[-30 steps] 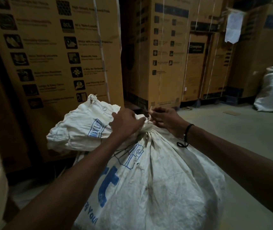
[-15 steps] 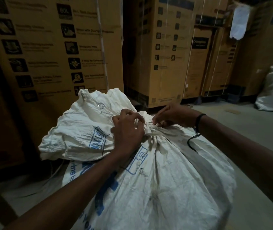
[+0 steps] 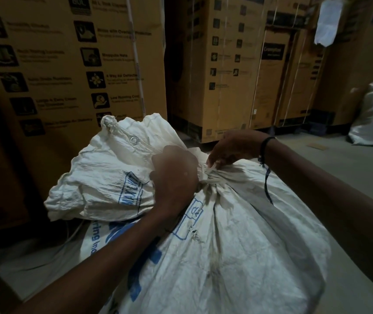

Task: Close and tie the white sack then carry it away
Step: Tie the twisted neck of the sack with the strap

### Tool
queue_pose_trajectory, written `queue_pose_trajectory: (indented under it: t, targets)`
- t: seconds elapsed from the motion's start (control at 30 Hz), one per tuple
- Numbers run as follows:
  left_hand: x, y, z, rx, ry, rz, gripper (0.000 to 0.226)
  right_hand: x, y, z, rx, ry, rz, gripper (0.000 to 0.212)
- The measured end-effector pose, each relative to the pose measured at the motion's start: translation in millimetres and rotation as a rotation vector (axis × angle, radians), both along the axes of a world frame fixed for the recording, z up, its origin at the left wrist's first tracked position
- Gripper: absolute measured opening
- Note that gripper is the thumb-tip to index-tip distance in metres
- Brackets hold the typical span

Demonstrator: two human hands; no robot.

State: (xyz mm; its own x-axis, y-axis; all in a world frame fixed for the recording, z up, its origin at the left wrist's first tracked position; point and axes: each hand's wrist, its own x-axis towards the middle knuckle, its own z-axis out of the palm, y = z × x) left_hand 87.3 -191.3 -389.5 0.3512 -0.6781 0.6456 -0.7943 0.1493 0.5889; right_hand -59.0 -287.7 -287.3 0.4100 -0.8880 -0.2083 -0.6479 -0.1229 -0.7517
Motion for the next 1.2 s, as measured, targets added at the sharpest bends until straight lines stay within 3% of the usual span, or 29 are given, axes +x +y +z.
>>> queue_pose_trajectory:
  t: [0.23,0.37,0.5,0.67,1.03,1.2]
  targets:
    - [0,1,1,-0.004,0.001,-0.009,0.01,-3,4,-3,0.037,-0.067,-0.002,0.004]
    - [-1,1,1,-0.005,-0.005,0.002,0.011,-11,4,-3,0.053,-0.036,0.088,0.021]
    - [-1,-1,0,-0.006,-0.005,0.005,0.01,-9,4,-1,0.016,-0.009,0.143,0.013]
    - [2,-1,-1,-0.011,0.0,0.002,0.009,-3,-2,-3,-0.018,-0.061,0.132,0.028]
    - [9,-1,-2,-0.026,0.081,-0.055,0.015,-5,-11,-20,0.026,-0.142,0.304,0.024]
    - [10,0,2,0.006,0.087,-0.064,0.019,-7,-16,-30,0.052,-0.235,0.252,0.025]
